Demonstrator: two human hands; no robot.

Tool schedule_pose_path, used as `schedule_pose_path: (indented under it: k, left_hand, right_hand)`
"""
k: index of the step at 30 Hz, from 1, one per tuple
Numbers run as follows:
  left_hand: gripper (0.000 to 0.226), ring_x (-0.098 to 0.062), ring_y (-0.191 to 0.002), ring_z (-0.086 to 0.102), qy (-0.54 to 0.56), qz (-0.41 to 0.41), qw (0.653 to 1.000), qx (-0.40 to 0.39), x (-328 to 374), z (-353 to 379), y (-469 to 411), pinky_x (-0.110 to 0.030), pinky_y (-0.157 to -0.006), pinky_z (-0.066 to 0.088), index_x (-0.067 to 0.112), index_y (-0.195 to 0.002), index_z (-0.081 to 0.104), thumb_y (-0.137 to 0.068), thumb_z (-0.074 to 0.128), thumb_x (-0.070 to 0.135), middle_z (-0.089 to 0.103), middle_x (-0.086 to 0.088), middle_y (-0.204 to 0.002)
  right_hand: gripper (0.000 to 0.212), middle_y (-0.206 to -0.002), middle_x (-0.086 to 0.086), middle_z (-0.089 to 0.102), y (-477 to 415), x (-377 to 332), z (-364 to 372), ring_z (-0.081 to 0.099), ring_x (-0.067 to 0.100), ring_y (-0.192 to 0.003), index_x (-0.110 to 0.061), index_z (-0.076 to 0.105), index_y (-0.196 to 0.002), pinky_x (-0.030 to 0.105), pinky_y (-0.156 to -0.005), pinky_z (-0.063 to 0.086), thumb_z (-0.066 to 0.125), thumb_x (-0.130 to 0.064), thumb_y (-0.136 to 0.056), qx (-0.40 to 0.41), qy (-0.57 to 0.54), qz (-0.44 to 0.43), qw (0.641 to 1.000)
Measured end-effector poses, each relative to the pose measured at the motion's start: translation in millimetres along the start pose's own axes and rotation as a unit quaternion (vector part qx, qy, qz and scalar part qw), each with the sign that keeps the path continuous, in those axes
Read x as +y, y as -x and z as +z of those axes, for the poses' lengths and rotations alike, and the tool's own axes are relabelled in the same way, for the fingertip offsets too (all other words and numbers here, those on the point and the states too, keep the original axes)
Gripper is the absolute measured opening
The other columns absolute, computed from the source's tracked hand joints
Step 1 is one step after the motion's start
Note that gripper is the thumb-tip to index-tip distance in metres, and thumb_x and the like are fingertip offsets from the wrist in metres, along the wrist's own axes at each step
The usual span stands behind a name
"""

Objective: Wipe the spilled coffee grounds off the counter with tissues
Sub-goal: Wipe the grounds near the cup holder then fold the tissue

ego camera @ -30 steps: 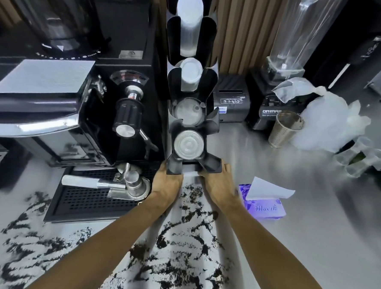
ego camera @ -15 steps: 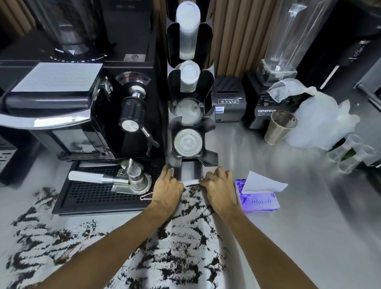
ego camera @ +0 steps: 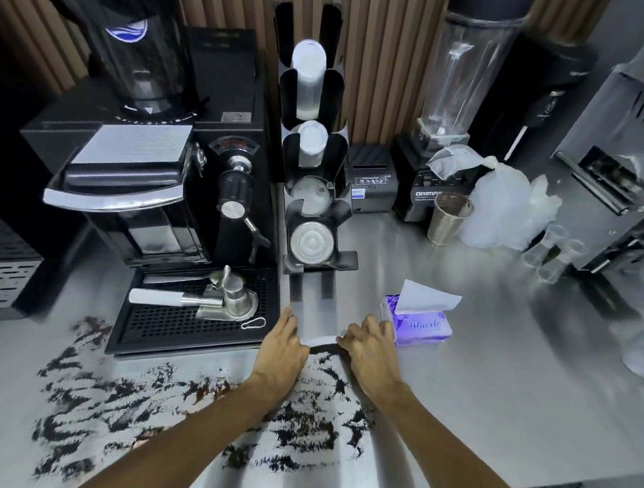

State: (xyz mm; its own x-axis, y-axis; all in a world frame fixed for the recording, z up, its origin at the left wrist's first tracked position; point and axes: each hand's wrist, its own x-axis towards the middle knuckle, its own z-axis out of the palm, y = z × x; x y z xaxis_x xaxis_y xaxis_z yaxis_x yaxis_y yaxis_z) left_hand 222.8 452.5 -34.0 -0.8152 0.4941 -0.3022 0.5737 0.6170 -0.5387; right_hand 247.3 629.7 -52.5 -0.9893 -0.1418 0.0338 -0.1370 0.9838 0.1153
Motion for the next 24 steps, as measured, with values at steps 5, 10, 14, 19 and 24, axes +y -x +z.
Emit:
schedule_pose_path:
  k: [5,10,14,19,24]
  left_hand:
    - [0.015,-0.036,-0.144,0.018,0.030,0.021,0.999,0.032,-1.2,11.7,12.5,-0.056,-0.118,-0.009,0.020,-0.102,0.065,-0.090,0.058,0.026,0.047,-0.019,-0.142]
    - [0.021,-0.015,-0.101,0.044,0.221,-0.037,0.967,0.120,-20.2,25.9,29.1,-0.031,-0.097,0.037,0.022,-0.110,0.067,-0.095,0.056,0.032,0.064,0.005,-0.100]
    - [0.020,-0.007,-0.076,0.052,0.365,-0.105,0.914,0.141,-27.5,26.3,37.4,-0.016,-0.063,0.045,0.022,-0.110,0.072,-0.096,0.058,0.022,0.065,0.003,-0.087]
    - [0.029,-0.009,-0.085,0.059,0.394,-0.104,0.908,0.098,-21.5,31.9,48.5,-0.022,-0.072,0.054,0.018,-0.126,0.062,-0.102,0.046,0.020,0.061,0.001,-0.112]
    - [0.029,-0.013,-0.086,0.066,0.415,-0.101,0.902,0.057,-19.3,42.2,48.7,-0.026,-0.069,0.057,0.014,-0.129,0.056,-0.103,0.043,0.015,0.059,-0.004,-0.113]
  right_hand:
    - [0.016,-0.079,-0.012,0.065,17.1,-5.2,1.4,0.040,0.019,-0.083,-0.032,0.074,-0.088,0.039,-0.075,0.031,0.078,-0.032,-0.073,0.020,-0.035,0.008,0.999]
    - [0.025,-0.088,-0.015,0.069,22.8,-0.2,-5.2,0.045,0.017,-0.087,-0.033,0.077,-0.097,0.034,-0.074,0.030,0.077,-0.019,-0.076,0.108,-0.145,0.050,0.982]
    - [0.020,-0.088,-0.012,0.069,12.0,-2.9,-14.9,0.049,0.021,-0.086,-0.027,0.077,-0.096,0.034,-0.072,0.032,0.074,-0.020,-0.078,0.160,-0.156,0.025,0.974]
    - [0.017,-0.091,-0.014,0.069,-5.2,-12.5,-13.6,0.049,0.018,-0.089,-0.032,0.077,-0.095,0.035,-0.070,0.039,0.075,-0.029,-0.078,0.127,-0.141,-0.002,0.982]
    - [0.026,-0.094,-0.011,0.069,-14.7,-23.3,-4.6,0.050,0.019,-0.089,-0.031,0.077,-0.095,0.037,-0.070,0.043,0.082,-0.022,-0.072,0.094,-0.113,-0.034,0.989]
